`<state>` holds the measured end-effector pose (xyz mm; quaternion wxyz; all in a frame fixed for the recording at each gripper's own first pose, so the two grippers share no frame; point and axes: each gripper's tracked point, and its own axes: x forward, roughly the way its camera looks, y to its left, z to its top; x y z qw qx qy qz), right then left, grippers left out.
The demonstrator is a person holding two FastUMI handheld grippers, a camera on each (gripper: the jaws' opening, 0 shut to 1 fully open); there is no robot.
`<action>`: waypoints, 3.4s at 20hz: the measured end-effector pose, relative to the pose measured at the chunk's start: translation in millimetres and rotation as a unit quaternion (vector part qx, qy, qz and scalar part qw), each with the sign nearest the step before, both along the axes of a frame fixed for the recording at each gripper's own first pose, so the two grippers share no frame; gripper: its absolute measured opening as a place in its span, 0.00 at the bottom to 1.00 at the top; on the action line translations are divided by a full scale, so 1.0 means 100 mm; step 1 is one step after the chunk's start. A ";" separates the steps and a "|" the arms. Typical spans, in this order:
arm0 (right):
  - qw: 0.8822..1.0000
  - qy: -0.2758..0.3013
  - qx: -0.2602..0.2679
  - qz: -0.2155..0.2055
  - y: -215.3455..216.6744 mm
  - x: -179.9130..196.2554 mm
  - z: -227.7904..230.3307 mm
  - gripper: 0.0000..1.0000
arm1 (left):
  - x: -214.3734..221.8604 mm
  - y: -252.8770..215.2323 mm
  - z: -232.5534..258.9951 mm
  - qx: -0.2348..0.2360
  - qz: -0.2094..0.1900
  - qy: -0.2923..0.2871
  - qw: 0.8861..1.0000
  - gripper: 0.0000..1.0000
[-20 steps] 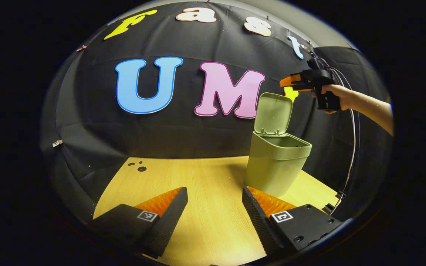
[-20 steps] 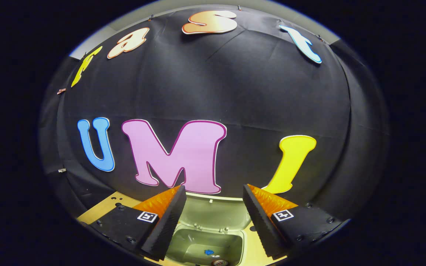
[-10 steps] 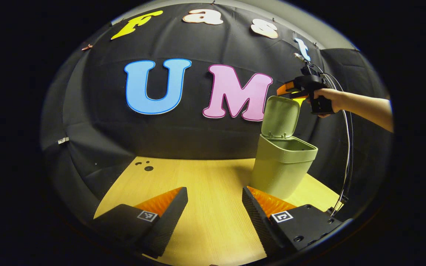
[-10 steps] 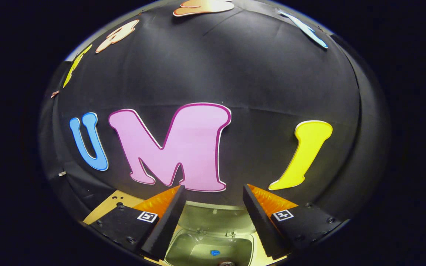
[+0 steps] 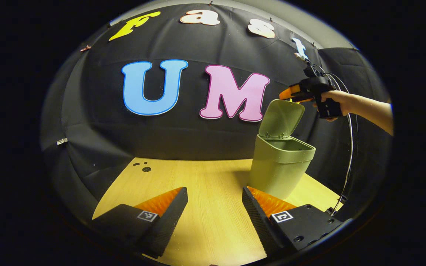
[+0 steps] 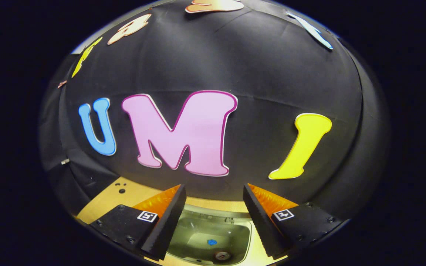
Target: Press the lid of the desktop garbage bin to open it, pick up the crumpled paper on the desktop and throw it into the bin, then pick up the pop can on the desktop and drop it into the bin, and finally close the garbage bin lid.
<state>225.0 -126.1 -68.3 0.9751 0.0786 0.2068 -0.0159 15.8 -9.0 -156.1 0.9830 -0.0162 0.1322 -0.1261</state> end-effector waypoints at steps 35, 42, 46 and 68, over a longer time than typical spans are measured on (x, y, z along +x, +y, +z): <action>0.991 0.127 0.045 0.009 0.76 -1.21 -1.32 0.97 | -0.17 0.13 -0.08 0.009 -0.016 0.002 1.000 0.96; 0.989 0.137 0.056 -0.014 0.70 -1.27 -1.36 0.98 | -0.13 0.15 -0.15 0.006 -0.013 0.010 1.000 0.96; 0.991 0.133 0.008 0.001 0.78 -1.29 -1.40 0.98 | -0.10 0.12 -0.15 0.006 -0.015 0.011 1.000 0.96; 0.990 0.137 0.026 0.028 0.76 -1.23 -1.41 0.97 | -0.16 0.06 -0.15 0.001 -0.009 0.013 1.000 0.96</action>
